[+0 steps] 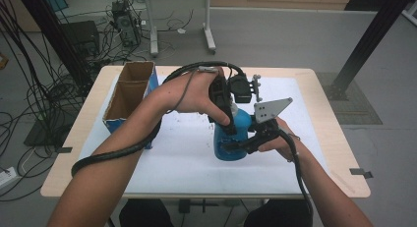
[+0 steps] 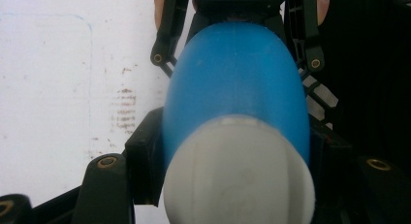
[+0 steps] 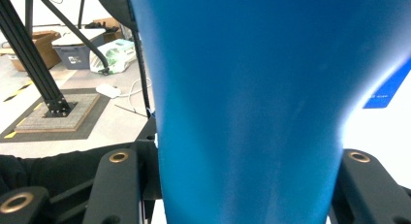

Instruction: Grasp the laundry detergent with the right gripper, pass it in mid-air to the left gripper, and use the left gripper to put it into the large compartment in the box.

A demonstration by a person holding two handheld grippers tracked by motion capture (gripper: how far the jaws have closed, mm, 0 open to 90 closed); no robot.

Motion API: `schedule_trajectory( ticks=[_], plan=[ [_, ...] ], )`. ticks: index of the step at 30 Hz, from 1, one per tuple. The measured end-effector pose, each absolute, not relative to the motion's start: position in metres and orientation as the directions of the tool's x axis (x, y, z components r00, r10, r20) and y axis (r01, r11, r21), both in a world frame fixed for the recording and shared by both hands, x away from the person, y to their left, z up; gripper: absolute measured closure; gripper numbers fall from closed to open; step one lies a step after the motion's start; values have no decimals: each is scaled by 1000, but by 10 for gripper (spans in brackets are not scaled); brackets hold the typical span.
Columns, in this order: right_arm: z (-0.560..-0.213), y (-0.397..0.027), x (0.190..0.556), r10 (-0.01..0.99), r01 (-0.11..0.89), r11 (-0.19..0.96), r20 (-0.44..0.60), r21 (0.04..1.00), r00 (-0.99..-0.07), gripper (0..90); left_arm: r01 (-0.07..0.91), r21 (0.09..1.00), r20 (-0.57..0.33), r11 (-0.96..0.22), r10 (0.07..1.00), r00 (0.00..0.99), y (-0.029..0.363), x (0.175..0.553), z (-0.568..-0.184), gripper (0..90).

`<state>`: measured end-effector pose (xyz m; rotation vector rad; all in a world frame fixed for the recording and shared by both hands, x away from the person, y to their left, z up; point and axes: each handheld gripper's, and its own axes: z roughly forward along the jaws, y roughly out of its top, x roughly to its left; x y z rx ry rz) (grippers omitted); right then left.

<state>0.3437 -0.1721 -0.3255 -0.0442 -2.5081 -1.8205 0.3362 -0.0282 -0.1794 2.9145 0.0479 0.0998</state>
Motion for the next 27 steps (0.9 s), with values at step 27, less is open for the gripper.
schedule_trajectory(
  ticks=[27],
  plan=[
    [-328, -169, 345, 7, 44, 296, 43, 954, -999, 430, 30, 204, 72, -978, 46, 996, -29, 337, -179, 380]
  ],
)
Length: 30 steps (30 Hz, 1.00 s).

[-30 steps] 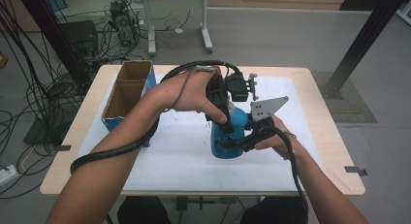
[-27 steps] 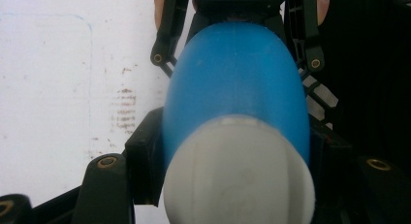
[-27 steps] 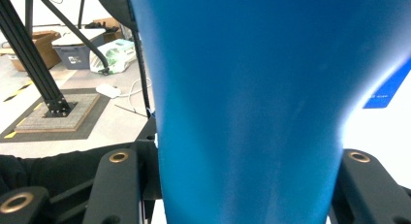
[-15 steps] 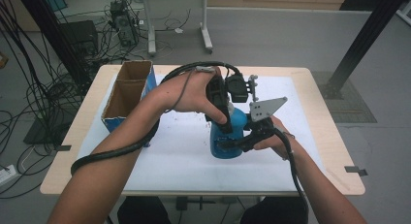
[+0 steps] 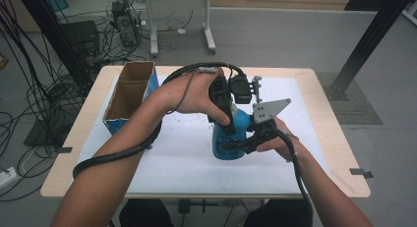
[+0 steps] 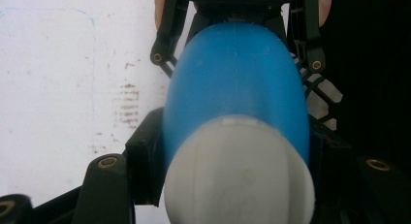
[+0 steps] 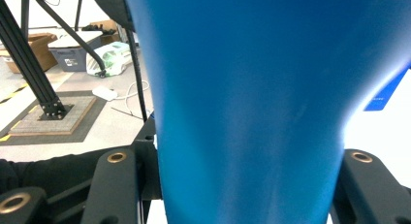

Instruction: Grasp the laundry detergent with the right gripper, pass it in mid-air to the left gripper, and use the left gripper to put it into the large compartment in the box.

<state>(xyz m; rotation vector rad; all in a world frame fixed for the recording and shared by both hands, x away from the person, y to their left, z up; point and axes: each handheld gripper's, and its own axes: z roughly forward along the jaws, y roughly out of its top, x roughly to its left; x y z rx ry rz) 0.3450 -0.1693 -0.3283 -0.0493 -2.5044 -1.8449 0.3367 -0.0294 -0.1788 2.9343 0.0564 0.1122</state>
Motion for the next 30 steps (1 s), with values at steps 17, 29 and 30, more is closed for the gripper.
schedule_trajectory(
  ticks=[17, 29, 30],
  plan=[
    [-333, -168, 343, 15, 93, 308, 94, 947, -996, 217, 11, 203, 75, -979, 27, 997, -33, 329, -170, 380],
    [-331, -172, 339, 33, 116, 316, 111, 942, -993, 74, 39, 179, 68, -983, 52, 996, -33, 332, -175, 380],
    [-330, -172, 339, 30, 113, 318, 109, 941, -994, 60, 44, 185, 69, -982, 57, 996, -33, 333, -175, 380]
  ],
)
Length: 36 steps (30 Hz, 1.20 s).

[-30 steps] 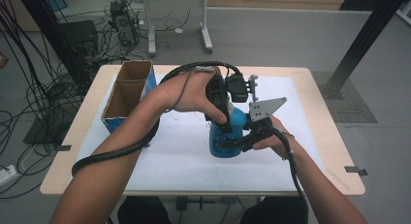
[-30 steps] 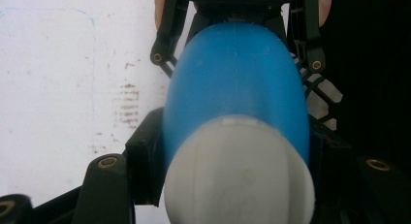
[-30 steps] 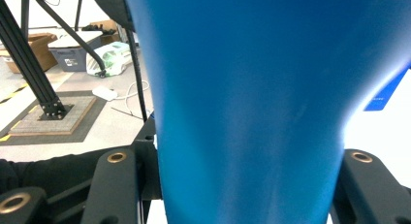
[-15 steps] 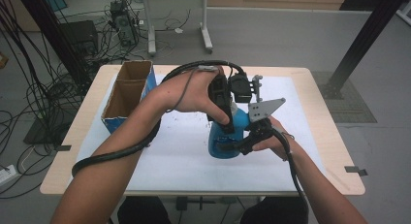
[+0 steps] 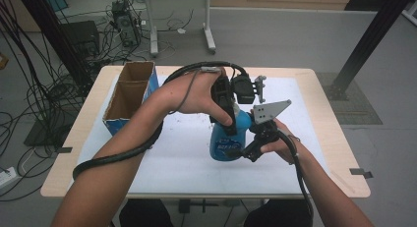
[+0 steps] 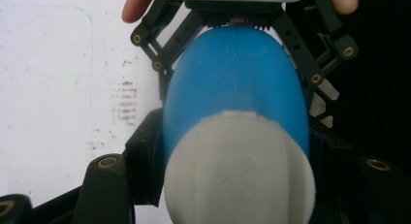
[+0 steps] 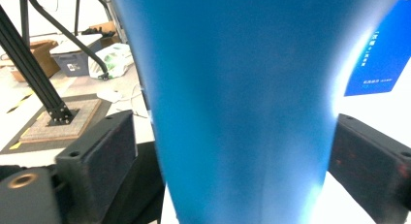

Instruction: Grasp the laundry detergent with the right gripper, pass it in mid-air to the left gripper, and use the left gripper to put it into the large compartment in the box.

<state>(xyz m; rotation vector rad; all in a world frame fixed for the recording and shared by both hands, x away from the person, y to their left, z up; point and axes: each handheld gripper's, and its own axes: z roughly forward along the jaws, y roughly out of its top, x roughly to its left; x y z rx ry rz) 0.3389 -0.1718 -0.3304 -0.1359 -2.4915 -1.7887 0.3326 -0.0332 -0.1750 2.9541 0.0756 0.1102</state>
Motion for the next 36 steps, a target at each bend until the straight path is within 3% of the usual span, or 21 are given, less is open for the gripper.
schedule_trajectory(
  ticks=[17, 36],
  plan=[
    [-323, -174, 341, 54, 129, 405, 117, 905, -992, 28, 101, 179, 54, -979, 112, 992, -32, 339, -180, 379],
    [-314, -189, 351, 104, 187, 524, 156, 831, -982, 29, 272, 180, 38, -945, 283, 958, -22, 347, -181, 380]
  ],
)
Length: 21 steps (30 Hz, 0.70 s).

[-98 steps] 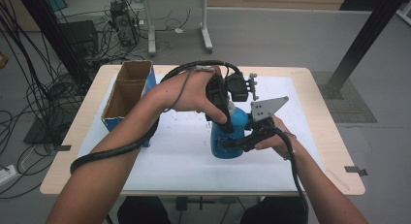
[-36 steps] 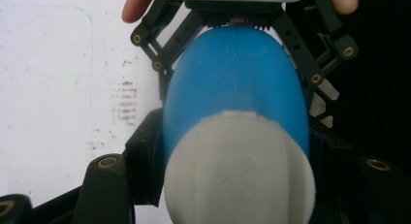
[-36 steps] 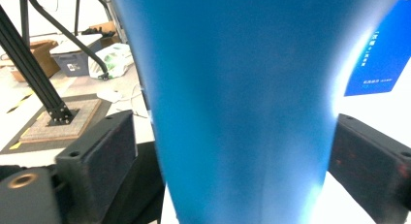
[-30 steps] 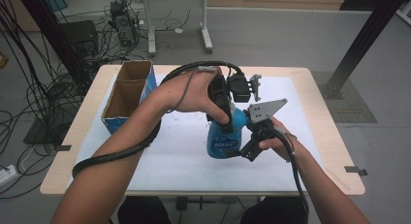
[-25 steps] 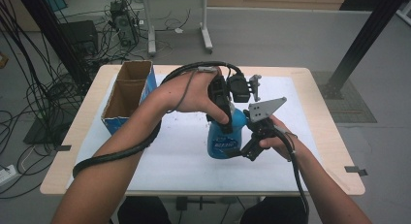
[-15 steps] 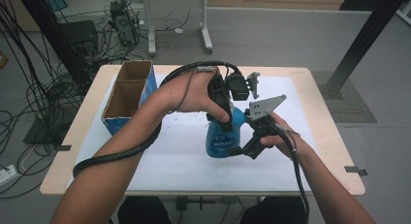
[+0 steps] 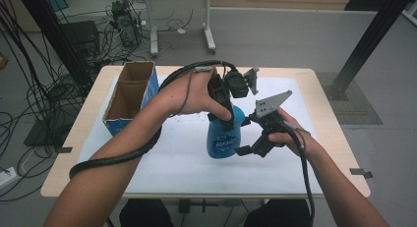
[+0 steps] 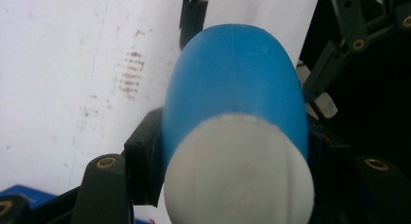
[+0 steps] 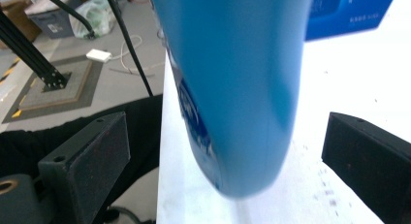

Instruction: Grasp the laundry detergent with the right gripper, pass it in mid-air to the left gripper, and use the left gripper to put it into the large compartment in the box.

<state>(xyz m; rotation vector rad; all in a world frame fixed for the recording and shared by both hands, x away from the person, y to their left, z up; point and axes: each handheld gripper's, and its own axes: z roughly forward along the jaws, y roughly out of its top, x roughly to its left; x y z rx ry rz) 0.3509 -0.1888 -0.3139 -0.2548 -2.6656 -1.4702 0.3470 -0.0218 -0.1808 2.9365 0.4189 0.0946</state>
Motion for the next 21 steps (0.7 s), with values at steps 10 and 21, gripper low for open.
schedule_trajectory(
  ticks=[10, 21],
  plan=[
    [-308, -200, 361, 190, 228, 654, 136, 721, -972, 34, 363, 179, 43, -915, 376, 926, -12, 352, -178, 380],
    [-298, -210, 374, 268, 280, 788, 104, 548, -958, 40, 406, 168, 63, -898, 421, 905, 0, 359, -176, 380]
  ],
)
